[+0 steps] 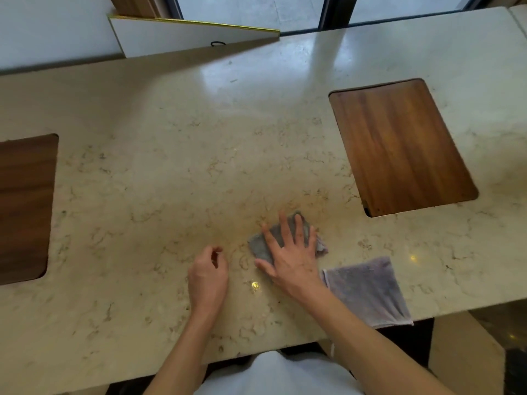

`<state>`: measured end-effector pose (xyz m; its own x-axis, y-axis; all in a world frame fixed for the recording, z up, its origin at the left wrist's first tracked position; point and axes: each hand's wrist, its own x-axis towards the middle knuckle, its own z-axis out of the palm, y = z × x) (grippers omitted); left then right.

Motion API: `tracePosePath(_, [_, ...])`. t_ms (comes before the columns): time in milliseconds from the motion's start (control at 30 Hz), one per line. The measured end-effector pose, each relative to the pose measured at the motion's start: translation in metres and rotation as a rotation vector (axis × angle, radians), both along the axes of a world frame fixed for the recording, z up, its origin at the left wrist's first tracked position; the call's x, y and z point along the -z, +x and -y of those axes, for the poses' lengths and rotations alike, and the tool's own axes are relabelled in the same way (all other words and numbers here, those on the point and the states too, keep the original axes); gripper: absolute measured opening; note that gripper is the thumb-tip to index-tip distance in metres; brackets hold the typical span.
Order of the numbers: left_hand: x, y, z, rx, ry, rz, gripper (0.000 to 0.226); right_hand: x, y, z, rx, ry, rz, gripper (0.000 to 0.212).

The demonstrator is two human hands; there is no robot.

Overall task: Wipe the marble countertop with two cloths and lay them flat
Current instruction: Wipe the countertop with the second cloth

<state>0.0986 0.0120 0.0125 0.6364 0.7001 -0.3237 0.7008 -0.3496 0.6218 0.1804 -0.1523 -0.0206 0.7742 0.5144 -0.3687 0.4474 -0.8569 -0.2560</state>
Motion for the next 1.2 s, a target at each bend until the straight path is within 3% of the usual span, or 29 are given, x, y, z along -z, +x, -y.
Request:
tracePosePath(133, [0.001,-0.018,-0.034,-0.052,0.027,0.028,0.02,0.006,0.009,0.0,0.014,-0.046,0.038,0.078])
tracePosePath(300, [0.001,-0.041,-0.105,-0.047,0.238,0.075,0.021,0.011,0.011,-0.007,0.118,-0.05,0.079,0.071])
tracePosePath(533, [0.035,-0.056,-0.203,0.1,0.482,-0.008,0.045,0.019,-0.018,-0.046,0.363,0.032,0.364,0.06])
tracePosePath(700, [0.051,-0.063,-0.213,0.157,0.517,-0.006,0.051,0.028,-0.048,-0.053,-0.018,0.046,0.329,0.057])
tracePosePath(733, [0.052,-0.063,-0.213,0.154,0.516,-0.002,0.05,0.026,-0.034,-0.041,0.032,0.038,0.322,0.056])
tracePosePath(867, [0.053,-0.063,-0.214,0.154,0.545,0.002,0.047,0.017,0.039,-0.022,0.614,-0.087,0.223,0.056])
tracePosePath(933, [0.054,-0.062,-0.214,0.169,0.571,0.004,0.044,0.008,0.052,-0.054,0.697,-0.077,0.247,0.063])
tracePosePath(1033, [0.056,-0.062,-0.214,0.171,0.573,0.02,0.042,-0.001,0.005,-0.143,0.461,0.058,0.129,0.064])
tracePosePath(1100, [0.058,-0.064,-0.219,0.168,0.583,0.037,0.042,-0.001,-0.07,-0.199,0.033,0.175,0.055,0.046])
tracePosePath(1167, [0.059,-0.066,-0.223,0.162,0.568,0.079,0.041,-0.002,-0.143,-0.219,-0.361,0.283,0.031,0.047])
tracePosePath(1200, [0.057,-0.067,-0.224,0.153,0.534,0.105,0.039,0.0,-0.157,-0.211,-0.447,0.288,0.006,0.049])
